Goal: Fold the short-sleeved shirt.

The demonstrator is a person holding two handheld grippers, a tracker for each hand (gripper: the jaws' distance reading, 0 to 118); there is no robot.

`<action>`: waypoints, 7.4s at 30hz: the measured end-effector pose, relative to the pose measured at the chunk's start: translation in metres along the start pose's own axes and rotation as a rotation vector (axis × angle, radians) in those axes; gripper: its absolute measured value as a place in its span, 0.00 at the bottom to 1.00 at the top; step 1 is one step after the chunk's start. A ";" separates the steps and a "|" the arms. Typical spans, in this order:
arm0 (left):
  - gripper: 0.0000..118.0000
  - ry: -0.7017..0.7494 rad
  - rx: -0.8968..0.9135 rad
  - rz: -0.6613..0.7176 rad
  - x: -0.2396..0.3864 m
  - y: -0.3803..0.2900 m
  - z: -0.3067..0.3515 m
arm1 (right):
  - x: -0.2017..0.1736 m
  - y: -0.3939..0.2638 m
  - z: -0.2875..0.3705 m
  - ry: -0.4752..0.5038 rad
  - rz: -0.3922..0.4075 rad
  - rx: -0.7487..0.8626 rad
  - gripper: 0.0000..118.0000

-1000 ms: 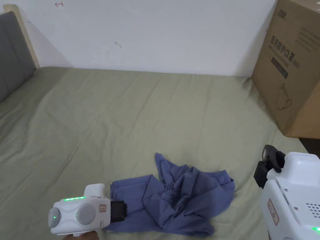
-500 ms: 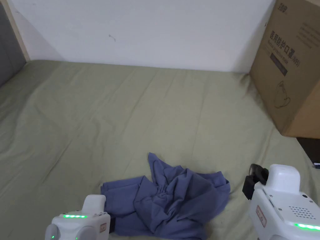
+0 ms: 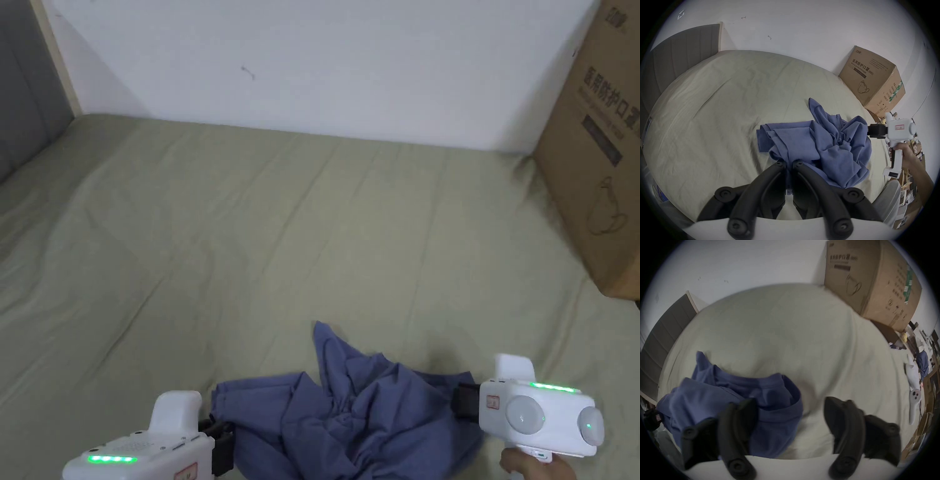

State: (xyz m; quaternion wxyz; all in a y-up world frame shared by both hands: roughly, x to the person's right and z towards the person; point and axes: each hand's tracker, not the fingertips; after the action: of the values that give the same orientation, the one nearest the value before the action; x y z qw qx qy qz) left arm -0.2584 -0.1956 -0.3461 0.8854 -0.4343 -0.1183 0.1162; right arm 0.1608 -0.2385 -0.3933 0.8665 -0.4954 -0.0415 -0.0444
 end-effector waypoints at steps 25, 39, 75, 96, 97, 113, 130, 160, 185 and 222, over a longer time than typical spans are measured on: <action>0.05 -0.008 0.375 0.039 -0.025 0.189 0.131 | -0.017 0.077 0.270 0.010 0.098 0.611 0.03; 0.05 0.156 0.526 -0.032 -0.013 0.402 0.180 | -0.036 0.226 0.332 0.009 0.068 0.816 0.03; 0.05 0.290 0.133 -0.082 -0.117 0.215 -0.017 | -0.019 0.074 0.118 -0.061 -0.060 0.490 0.03; 0.05 0.378 -0.159 -0.054 -0.152 -0.040 0.059 | -0.006 -0.175 0.161 -0.089 -0.117 0.138 0.03; 0.05 0.383 -0.183 -0.048 -0.154 -0.047 0.056 | -0.006 -0.180 0.154 -0.088 -0.112 0.093 0.03; 0.85 0.295 -0.006 -0.004 -0.110 0.016 0.097 | -0.020 -0.123 0.196 0.009 -0.099 0.250 0.69; 0.33 0.092 0.614 -0.241 0.051 0.097 0.177 | -0.082 -0.058 0.313 -0.123 0.100 0.852 0.33; 0.92 0.202 -0.081 -0.102 -0.072 0.234 -0.132 | -0.060 0.034 0.199 -0.171 0.047 0.745 0.00; 0.02 0.143 -0.010 -0.142 -0.063 0.216 -0.111 | 0.007 0.092 0.024 -0.104 -0.112 0.136 0.88; 0.02 0.149 0.555 -0.113 -0.030 0.371 0.176 | -0.068 0.204 0.301 0.055 0.060 0.844 0.01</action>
State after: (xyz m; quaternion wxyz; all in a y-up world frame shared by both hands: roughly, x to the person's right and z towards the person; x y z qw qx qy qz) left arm -0.3796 0.1466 -0.5408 0.9817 -0.1753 -0.0407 0.0622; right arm 0.1085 0.1266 -0.4232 0.9951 -0.0967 -0.0185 -0.0117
